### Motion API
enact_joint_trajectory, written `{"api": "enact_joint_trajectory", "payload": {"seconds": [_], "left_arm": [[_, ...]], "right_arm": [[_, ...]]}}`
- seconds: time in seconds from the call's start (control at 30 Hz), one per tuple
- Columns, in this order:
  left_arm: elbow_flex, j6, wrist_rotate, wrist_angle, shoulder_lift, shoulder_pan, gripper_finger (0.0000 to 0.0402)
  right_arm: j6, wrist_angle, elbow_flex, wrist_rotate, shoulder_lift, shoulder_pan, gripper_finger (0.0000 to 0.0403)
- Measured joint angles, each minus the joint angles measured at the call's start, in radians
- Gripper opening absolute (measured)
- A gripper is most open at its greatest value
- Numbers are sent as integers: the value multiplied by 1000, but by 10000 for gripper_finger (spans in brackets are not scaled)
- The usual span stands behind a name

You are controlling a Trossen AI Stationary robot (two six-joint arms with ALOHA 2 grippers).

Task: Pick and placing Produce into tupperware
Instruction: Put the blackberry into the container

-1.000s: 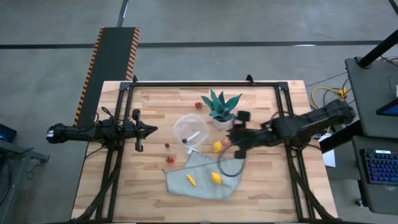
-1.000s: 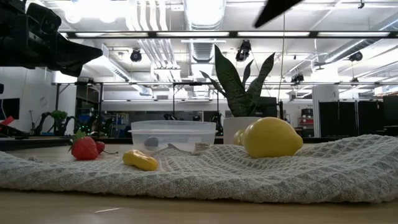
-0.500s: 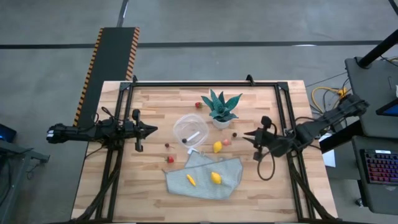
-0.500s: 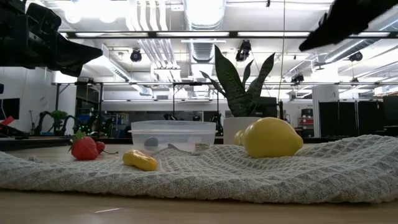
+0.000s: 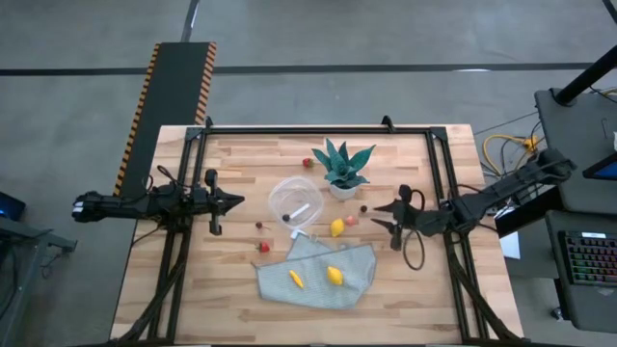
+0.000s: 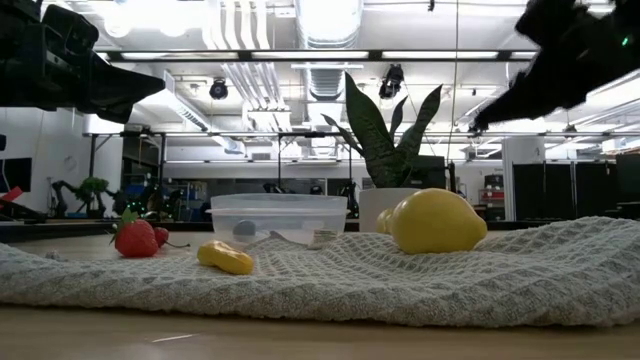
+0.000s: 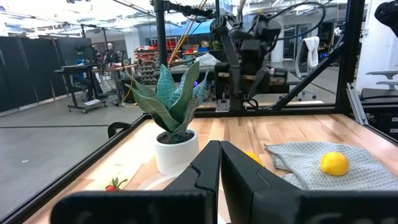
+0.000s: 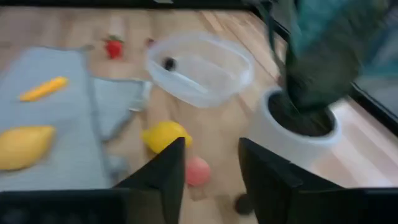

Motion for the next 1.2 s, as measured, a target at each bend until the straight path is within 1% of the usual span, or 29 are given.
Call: {"api": "enact_joint_trajectory", "payload": {"seconds": [0.17, 0.3, 0.43, 0.57, 0.67, 0.8, 1.07, 1.2], "left_arm": [[0, 0, 0, 0, 0, -1, 0], [0, 0, 0, 0, 0, -1, 0], [0, 0, 0, 0, 0, -1, 0], [0, 0, 0, 0, 0, -1, 0], [0, 0, 0, 0, 0, 0, 0], [0, 1, 0, 0, 0, 0, 0], [0, 1, 0, 0, 0, 0, 0], [0, 1, 0, 0, 0, 0, 0]], "right_arm": [[73, 0, -45, 0, 24, -76, 206], [134, 0, -80, 0, 57, -128, 223], [167, 13, -104, -1, 105, -163, 226], [164, 98, -117, -27, 162, -176, 226], [168, 131, -120, -53, 218, -180, 226], [202, 148, -120, -57, 310, -180, 226], [208, 254, -94, -56, 484, -180, 226], [208, 263, -67, -52, 559, -192, 226]]}}
